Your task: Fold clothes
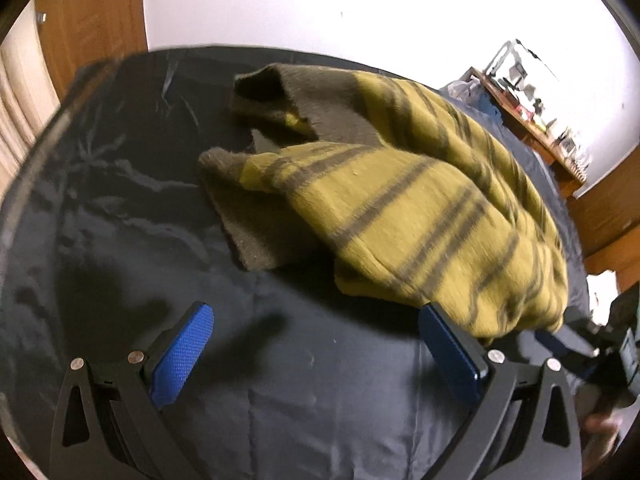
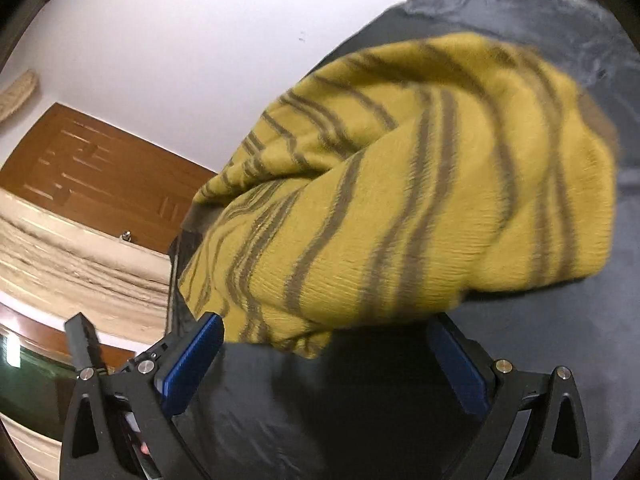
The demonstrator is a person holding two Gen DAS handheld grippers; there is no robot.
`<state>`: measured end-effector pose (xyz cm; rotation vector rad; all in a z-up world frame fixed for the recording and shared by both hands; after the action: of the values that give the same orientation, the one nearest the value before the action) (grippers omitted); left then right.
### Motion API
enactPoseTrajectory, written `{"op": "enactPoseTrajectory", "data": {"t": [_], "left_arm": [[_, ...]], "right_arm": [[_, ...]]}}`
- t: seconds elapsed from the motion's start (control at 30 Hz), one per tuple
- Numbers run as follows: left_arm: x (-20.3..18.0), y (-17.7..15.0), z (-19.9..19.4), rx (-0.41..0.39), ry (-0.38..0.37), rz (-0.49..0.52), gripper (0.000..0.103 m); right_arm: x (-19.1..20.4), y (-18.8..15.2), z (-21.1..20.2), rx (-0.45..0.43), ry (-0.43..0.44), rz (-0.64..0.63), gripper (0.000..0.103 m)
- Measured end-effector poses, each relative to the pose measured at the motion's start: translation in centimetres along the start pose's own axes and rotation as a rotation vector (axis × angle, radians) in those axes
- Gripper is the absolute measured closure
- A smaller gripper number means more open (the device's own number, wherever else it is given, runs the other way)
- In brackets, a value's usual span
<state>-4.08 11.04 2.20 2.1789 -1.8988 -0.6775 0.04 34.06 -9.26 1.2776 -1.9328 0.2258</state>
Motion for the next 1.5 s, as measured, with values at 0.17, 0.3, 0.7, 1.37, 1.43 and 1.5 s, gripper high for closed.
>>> {"op": "enactPoseTrajectory", "data": {"t": [0.17,0.3,0.7,1.37,1.43,1.5], "left_arm": [[0.9,0.9,1.7,0.035,0.006,0.01,0.0],[0.3,1.3,2.2,0.039,0.029,0.08,0.0],[-0.4,2.3,1.8,0.008,0.087,0.182,0.0],[-4.9,1.1,-2.0,-0.063,0.165,0.242,0.0],[-5.7,0.7,-2.3,-0.066,0.17,0.252,0.0],[-6.4,0.3,-2.6,-0.068,0.172,0.258,0.0]], "right_arm": [[1.0,0.7,1.6,-0.02,-0.026,0.008,0.0],[0.9,1.9,2.4,-0.041,-0.042,0.049,0.0],[1.2,3.6,4.3,-0.085,-0.154,0.067,0.026],[-1.5,2.2,0.8,-0.079,-0.398,-0.235,0.073],[-3.0,1.8,0.3,-0.063,-0.425,-0.24,0.073],[-4.4,1.6,-0.2,-0.053,-0.449,-0.244,0.074]]}}
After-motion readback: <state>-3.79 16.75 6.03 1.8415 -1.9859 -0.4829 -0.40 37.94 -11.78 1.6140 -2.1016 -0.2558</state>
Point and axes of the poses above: each gripper's, at about its wrist camera, not at the fingertips, and z roughly the way its jaws point, x to its left, y to its top, the point moved 5 cm from there along z, roughly the way its jaws point, and after that the axes turned 3 degrees about z, right-handed, at the moved point
